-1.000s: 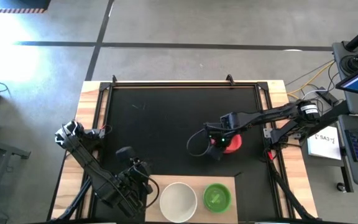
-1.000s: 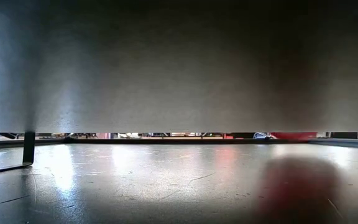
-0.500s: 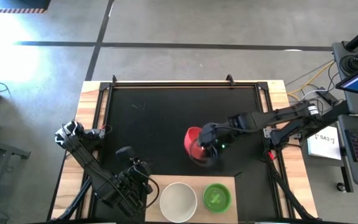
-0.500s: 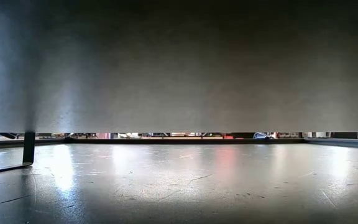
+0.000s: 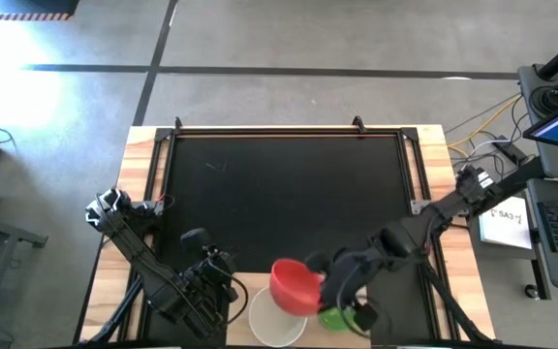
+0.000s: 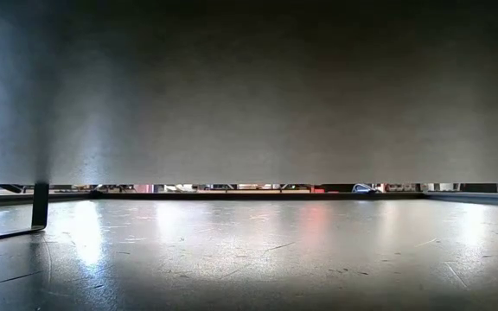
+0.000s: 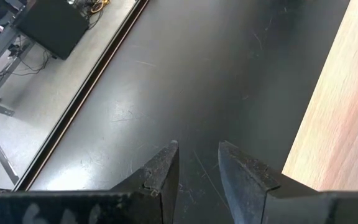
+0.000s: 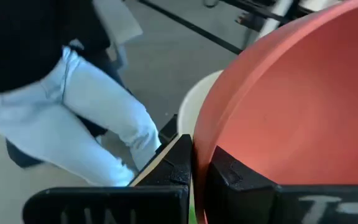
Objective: Place and stack bowls onto a shelf
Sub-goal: Stack the big orange bowl on top of the big white bowl on the shelf
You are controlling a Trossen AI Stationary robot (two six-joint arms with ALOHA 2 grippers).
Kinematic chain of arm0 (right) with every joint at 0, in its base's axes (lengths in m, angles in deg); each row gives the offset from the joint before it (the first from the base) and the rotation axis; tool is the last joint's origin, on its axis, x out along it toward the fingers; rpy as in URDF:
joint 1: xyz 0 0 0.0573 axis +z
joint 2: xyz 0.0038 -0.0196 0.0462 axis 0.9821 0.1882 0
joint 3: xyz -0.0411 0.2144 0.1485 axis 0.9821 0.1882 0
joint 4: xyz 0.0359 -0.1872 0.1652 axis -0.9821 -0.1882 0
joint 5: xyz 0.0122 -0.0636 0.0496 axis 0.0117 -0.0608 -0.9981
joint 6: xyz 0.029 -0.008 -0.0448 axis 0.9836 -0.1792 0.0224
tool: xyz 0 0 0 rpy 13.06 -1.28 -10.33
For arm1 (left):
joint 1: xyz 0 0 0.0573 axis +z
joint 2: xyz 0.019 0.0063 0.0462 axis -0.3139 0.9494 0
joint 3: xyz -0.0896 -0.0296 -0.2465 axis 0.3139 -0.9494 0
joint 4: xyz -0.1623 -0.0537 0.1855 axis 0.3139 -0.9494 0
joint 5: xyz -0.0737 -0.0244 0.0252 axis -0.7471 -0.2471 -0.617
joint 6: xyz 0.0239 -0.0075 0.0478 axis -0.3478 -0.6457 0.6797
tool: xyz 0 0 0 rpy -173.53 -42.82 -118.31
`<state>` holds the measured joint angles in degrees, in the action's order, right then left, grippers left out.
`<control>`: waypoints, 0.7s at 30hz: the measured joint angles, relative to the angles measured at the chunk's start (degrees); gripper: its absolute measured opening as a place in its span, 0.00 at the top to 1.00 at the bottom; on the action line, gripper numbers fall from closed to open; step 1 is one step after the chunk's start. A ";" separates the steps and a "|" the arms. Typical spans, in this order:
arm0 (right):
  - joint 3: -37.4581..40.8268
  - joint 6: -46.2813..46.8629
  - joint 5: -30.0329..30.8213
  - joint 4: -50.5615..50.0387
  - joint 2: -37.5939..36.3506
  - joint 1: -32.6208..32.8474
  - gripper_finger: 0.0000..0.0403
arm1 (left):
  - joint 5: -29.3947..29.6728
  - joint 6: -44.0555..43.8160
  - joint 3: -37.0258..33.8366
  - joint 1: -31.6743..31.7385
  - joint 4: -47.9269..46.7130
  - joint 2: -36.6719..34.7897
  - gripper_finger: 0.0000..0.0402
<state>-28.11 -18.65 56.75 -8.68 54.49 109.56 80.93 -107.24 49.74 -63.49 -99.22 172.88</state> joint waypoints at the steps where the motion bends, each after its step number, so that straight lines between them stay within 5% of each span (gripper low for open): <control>1: 0.00 -1.75 -0.01 0.46 0.74 0.55 0.98 | 0.00 0.00 0.00 0.00 0.00 0.00 0.76; 21: -0.22 -22.95 2.05 2.61 7.44 2.96 0.98 | 1.30 1.60 -0.50 0.00 -0.01 0.00 0.76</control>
<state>-28.33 -41.60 58.79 -6.08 61.93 112.52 82.24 -105.65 49.23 -63.49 -99.23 172.88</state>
